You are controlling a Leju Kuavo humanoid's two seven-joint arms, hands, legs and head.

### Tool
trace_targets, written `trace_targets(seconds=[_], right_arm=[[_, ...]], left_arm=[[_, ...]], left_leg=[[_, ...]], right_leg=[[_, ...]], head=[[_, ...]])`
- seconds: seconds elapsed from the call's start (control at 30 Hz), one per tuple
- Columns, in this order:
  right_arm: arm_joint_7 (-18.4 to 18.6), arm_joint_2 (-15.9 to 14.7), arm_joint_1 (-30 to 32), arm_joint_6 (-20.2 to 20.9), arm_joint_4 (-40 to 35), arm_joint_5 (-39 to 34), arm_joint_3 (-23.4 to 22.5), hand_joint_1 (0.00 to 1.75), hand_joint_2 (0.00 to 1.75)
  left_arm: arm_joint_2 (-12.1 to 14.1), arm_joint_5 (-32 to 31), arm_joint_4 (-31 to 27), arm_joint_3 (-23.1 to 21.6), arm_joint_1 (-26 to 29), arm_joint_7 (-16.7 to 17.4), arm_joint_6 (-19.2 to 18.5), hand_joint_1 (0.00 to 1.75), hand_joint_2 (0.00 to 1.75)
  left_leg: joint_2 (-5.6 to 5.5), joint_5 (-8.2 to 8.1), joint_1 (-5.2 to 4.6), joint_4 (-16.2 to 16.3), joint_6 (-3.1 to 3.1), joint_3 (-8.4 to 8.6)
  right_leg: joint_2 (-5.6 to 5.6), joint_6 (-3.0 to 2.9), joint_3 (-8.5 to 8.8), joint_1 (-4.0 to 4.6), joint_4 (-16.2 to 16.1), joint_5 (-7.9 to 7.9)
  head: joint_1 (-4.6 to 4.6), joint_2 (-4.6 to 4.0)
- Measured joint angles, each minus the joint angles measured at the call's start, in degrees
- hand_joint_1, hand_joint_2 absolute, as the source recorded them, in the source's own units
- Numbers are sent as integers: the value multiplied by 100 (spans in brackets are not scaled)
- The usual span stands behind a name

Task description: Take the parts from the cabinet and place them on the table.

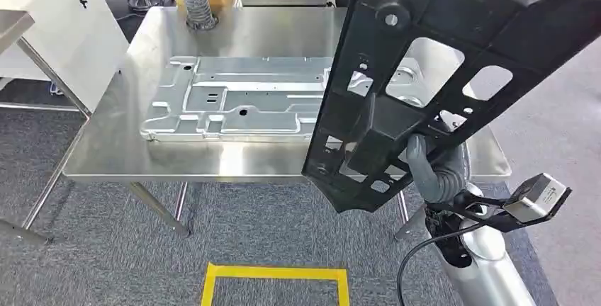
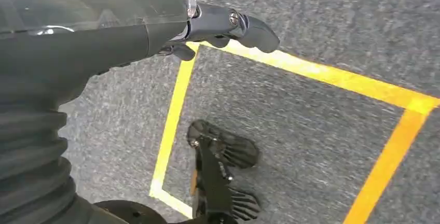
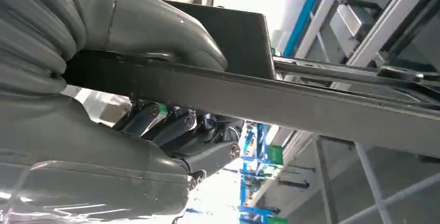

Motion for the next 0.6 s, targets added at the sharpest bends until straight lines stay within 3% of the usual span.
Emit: trace_targets(seconds=[0.1, 0.17, 0.2, 0.3, 0.33, 0.37, 0.4, 0.47, 0.53, 0.6], right_arm=[[-2, 79, -59, 0, 35, 38, -4, 175, 175], [4, 136, -132, 11, 59, 42, -7, 175, 175], [2, 144, -190, 15, 68, 44, -9, 175, 175], [9, 206, -254, 22, 118, 44, -9, 175, 175], [15, 212, -252, 24, 136, 44, -4, 175, 175], [15, 217, -254, 24, 149, 44, 0, 175, 175], [15, 219, -258, 24, 155, 44, -2, 175, 175], [15, 219, -286, 26, 155, 25, -6, 175, 175], [15, 221, -337, 28, 166, -8, -13, 175, 175], [22, 221, -345, 28, 171, -21, -18, 175, 175]], left_arm=[[0, -2, -2, 0, -50, 2, 13, 0, 175], [9, -4, -4, 0, -70, 7, 15, 0, 175], [9, -4, -4, 0, -75, 0, 18, 0, 175], [11, -2, -4, 2, -69, 0, 35, 0, 175], [9, -4, -4, 0, -65, 0, 33, 0, 175], [9, -2, -4, 0, -39, 2, 35, 0, 175], [11, -2, -4, 2, -29, 2, 35, 0, 175], [35, 0, -4, 4, -25, 0, 35, 0, 175], [52, 0, -2, 4, -18, -2, 33, 0, 175], [63, 2, -4, 7, -37, -7, 33, 0, 175]], left_leg=[[14, -52, 9, 5, -95, -28], [17, -139, 22, 63, -164, 26], [17, -247, 21, 344, -198, -106], [18, -716, 35, 1709, -247, -946], [18, -677, 39, 1925, -248, -1134], [18, -471, 42, 1840, -241, -1181], [18, -172, 41, 1514, -226, -1098], [17, 567, 37, 432, -155, -726], [19, 471, -20, 152, -93, -562], [25, 392, -30, 93, -25, -583]], right_leg=[[32, -120, -11, 38, -89, -83], [35, -178, 83, -5, -170, -107], [22, -220, 137, -6, -189, -138], [11, -248, 219, 2, -189, -226], [12, -249, 266, 5, -188, -261], [19, -248, 329, 8, -188, -302], [25, -241, 401, 9, -188, -350], [28, -212, 561, 11, -192, -457], [49, -143, 574, 34, -195, -512], [38, -64, 603, 28, -187, -482]], head=[[-23, 2], [-16, 2], [-51, 0], [-73, 0], [-82, 2], [-77, 0], [-80, 0], [-77, 0], [-75, 0], [-71, 0]])
